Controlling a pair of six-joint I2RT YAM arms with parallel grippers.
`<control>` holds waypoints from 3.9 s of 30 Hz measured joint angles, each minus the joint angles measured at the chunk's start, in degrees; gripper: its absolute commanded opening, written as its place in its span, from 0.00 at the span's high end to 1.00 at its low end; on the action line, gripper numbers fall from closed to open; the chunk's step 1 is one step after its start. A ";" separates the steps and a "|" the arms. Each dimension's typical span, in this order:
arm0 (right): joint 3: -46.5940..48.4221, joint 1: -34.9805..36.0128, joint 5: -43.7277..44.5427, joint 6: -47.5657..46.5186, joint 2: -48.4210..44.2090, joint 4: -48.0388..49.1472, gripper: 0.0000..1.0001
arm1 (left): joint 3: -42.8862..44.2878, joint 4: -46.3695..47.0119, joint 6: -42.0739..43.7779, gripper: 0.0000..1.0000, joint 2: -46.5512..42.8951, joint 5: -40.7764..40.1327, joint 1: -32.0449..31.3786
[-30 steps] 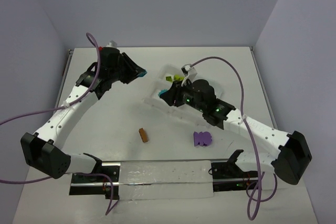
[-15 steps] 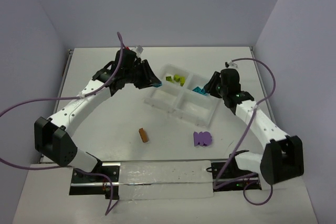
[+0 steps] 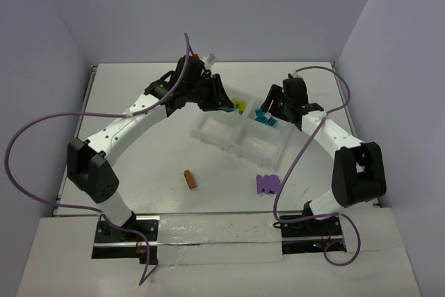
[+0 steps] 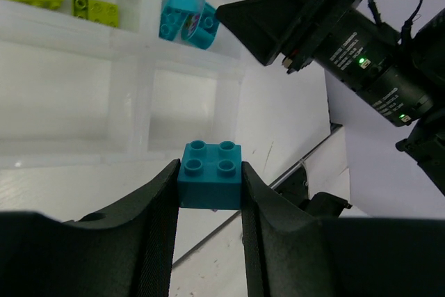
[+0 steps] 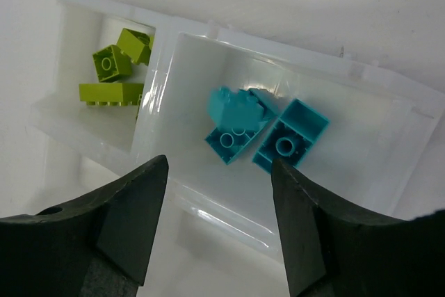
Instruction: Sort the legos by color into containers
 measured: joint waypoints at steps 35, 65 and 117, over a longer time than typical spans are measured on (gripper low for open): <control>-13.03 -3.58 4.02 3.90 -53.49 -23.33 0.26 | 40.19 0.48 -4.10 0.01 43.34 2.02 -6.16; -19.72 1.94 -8.98 0.45 -50.43 -10.64 0.25 | -27.37 -18.30 -15.45 0.01 -21.21 -40.26 -6.97; 6.91 60.26 15.30 9.66 16.81 -0.25 0.39 | -32.27 -25.16 -16.43 0.01 -47.10 -31.63 8.29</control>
